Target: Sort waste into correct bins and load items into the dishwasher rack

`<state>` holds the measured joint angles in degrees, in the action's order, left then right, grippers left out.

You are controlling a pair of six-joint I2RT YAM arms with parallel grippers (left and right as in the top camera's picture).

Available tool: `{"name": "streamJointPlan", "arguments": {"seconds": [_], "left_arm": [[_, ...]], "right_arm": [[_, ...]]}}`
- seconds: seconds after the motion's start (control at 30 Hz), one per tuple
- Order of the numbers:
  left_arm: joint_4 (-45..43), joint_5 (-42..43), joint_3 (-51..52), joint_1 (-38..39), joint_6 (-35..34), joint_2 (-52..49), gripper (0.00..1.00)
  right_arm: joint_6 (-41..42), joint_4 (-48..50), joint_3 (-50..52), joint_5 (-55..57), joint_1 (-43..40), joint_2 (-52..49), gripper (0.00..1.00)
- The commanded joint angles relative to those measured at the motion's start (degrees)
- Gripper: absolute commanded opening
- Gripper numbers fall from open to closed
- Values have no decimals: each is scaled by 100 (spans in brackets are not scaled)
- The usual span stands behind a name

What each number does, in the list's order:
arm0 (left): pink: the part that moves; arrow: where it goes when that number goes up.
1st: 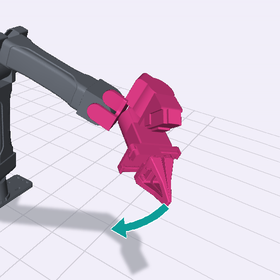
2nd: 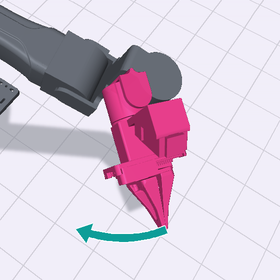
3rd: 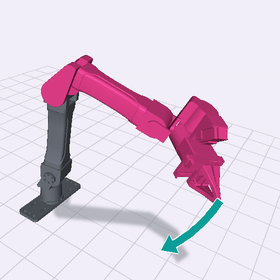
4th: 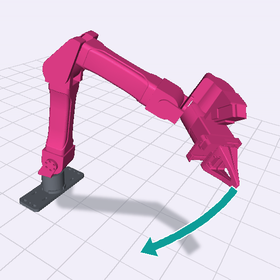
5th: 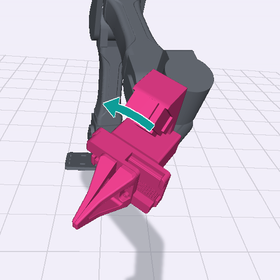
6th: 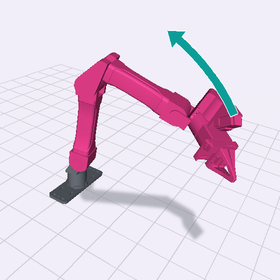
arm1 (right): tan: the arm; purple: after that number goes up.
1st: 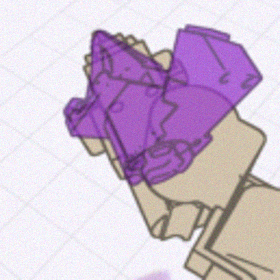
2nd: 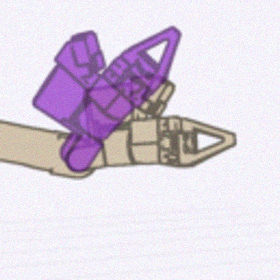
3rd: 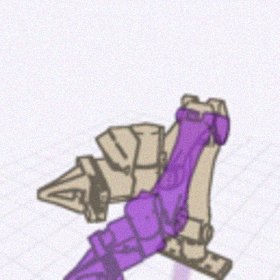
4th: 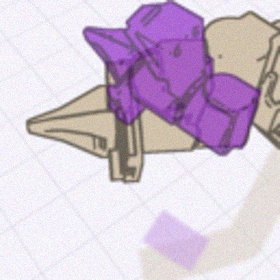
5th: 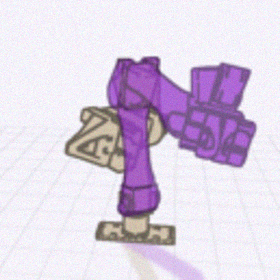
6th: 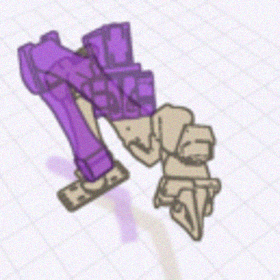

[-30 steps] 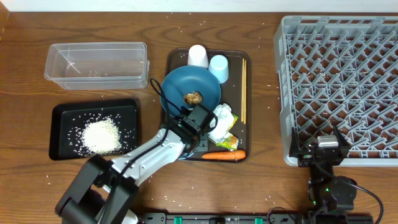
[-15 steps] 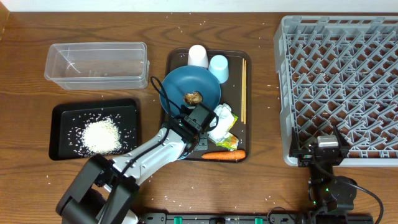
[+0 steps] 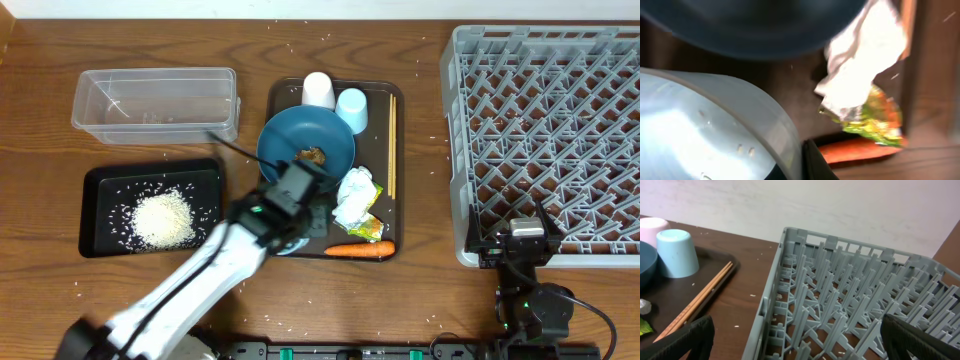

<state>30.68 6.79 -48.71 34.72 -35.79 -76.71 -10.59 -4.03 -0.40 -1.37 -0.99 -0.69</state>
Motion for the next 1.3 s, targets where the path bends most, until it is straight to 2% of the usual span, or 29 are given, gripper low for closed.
{"name": "streamJointPlan", "arguments": {"seconds": [0.0, 0.17, 0.3, 0.5, 0.63, 0.7, 0.8, 1.0, 1.27], "left_arm": [[83, 326, -87, -522, 57, 625, 6], [214, 929, -87, -1786, 409, 1296, 6], [136, 2179, -87, -3195, 789, 1375, 6], [-549, 5182, -87, -5427, 1029, 743, 6], [-1453, 7326, -87, -6500, 1025, -46, 6], [-1620, 7888, -87, -6839, 1027, -420, 6], [-1620, 8336, -87, -7211, 1080, -981, 6], [-1482, 8336, -48, -7495, 1045, -1751, 6], [-1434, 8336, -50, -7495, 476, -1585, 6]], "right_arm": [[24, -26, 4, 48, -48, 37, 99], [22, -26, 4, 48, -48, 37, 99], [24, -26, 4, 48, -48, 37, 99], [24, -26, 4, 48, -48, 37, 99], [24, -26, 4, 48, -48, 37, 99], [24, -26, 4, 48, -48, 37, 99], [24, -26, 4, 48, -48, 37, 99], [24, -26, 4, 48, -48, 37, 99], [24, -28, 4, 48, -48, 37, 99]]}}
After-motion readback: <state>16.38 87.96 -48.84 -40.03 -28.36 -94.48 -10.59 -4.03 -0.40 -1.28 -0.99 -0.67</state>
